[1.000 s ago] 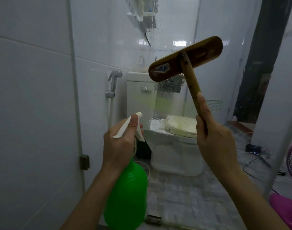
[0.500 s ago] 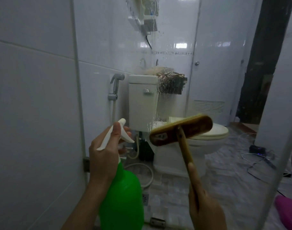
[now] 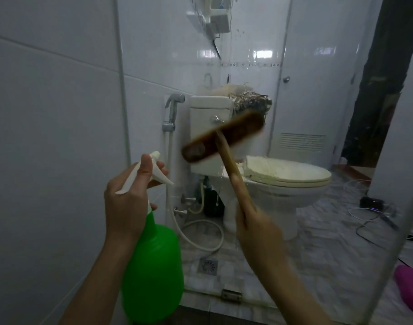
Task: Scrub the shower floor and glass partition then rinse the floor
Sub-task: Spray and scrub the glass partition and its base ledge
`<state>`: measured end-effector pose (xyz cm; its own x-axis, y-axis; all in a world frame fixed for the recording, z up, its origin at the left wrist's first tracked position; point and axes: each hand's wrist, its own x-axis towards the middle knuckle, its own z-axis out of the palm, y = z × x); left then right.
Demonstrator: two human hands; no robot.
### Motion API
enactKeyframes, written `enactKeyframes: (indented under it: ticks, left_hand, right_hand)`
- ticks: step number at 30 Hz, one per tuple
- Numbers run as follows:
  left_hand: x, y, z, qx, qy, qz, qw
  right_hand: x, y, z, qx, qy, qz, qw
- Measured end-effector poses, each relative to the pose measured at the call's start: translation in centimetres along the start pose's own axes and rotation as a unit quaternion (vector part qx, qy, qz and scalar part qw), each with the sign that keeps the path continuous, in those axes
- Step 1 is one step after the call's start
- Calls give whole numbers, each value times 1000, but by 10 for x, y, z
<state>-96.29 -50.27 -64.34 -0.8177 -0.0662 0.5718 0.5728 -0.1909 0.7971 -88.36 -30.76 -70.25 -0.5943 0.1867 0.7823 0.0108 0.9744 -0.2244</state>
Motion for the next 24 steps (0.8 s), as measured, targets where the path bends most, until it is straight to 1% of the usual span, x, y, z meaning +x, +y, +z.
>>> enactKeyframes:
  ticks: [1,3,4,6,8,9,10,12,15,17,19,22,23,24]
  left_hand:
    - [0,1,-2,3,1,5,1000]
    - [-3,1,-4,3,9,11,1000]
    - [-4,2,-5,3,12,9,1000]
    - [-6,7,-8,4,14,4,1000]
    - [-4,13,-12,5,10,6,1000]
    - [-2,16,-14,6,7,7,1000]
    - [1,18,-16,8,8,8,1000]
    - [4,23,-20,17,12,6,1000]
    - [6,27,-25,30,19,13,999]
    - [7,28,-29,38,25,18,999]
    - [8,28,-33,32,30,17,999]
    - [11,26,-38,32,27,16,999]
    - [12,26,-41,34,27,16,999]
    - [13,26,-43,36,29,16,999]
  right_hand:
    - [28,-11,2,-1,25,-18,1000]
    - [54,-19,6,6,43,-43,998]
    - [49,-17,4,7,23,-33,999]
    - [0,1,0,1,-43,-1,999]
    - [-64,21,-1,-15,-72,56,996]
    - [-79,26,1,-8,-90,79,993]
    - [-77,28,3,-7,-99,80,992]
    - [-37,10,7,-18,-70,32,997]
    - [59,-33,12,-7,5,-46,999]
    - [87,-36,16,7,10,-63,998]
    - [56,-21,12,-10,-21,-48,999]
    - [-39,15,8,-29,-89,-12,996]
    - [-52,19,10,-39,-113,-2,993]
    - [-49,20,15,-49,-118,-8,992]
